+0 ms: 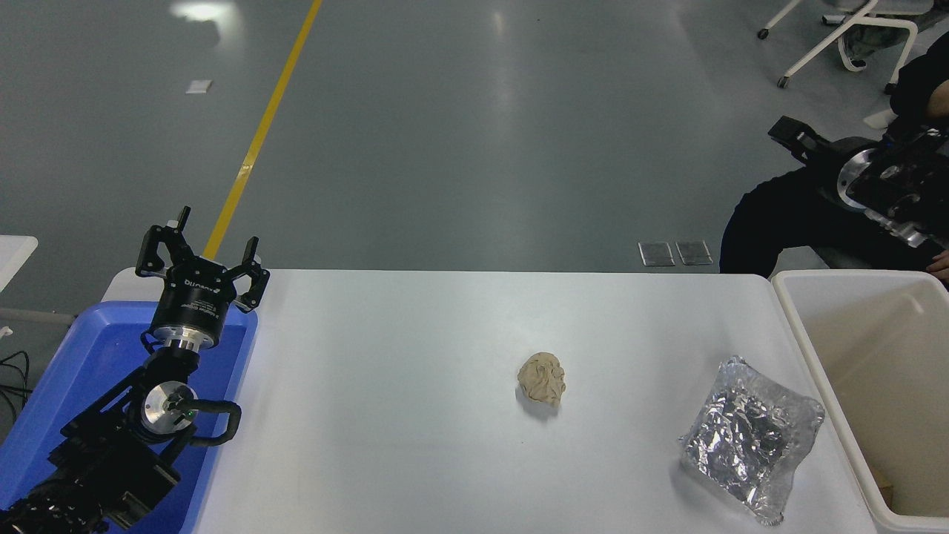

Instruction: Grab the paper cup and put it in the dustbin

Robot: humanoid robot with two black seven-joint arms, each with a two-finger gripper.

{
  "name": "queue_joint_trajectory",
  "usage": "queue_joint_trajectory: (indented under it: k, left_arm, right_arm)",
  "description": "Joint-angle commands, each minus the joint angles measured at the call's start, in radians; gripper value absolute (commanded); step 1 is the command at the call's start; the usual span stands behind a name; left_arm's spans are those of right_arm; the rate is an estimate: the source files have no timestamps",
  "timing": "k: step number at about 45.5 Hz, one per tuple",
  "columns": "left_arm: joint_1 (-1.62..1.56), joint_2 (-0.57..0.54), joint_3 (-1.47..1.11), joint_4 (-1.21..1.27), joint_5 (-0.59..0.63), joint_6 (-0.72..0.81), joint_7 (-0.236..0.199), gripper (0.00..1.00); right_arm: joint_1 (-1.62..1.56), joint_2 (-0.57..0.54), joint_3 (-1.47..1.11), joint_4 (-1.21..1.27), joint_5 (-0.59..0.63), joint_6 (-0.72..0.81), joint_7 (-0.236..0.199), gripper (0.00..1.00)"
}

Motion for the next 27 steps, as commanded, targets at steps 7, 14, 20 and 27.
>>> queue_joint_trajectory:
  k: [7,14,20,27]
  left_arm:
    - [0.0,0.0,-0.001,0.0,0.0,0.0,-0.001,0.98]
    - [0.002,0.0,-0.001,0.0,0.0,0.0,-0.001,0.98]
    - [0.002,0.0,-0.001,0.0,0.0,0.0,-0.001,0.98]
    - [0.002,0.0,-0.001,0.0,0.0,0.0,-0.001,0.98]
  right_arm:
    - [0.295,0.03,-0.019,0.358,-0.143,0.224,-0.002,1.0]
    - [0.425,0.007,-0.045,0.507,-0.146,0.354,-0.004,1.0]
    - [0.485,0.002,-0.068,0.558,-0.146,0.448,-0.004,1.0]
    - [0.585,-0.002,-0.096,0.652,-0.146,0.511,-0.004,1.0]
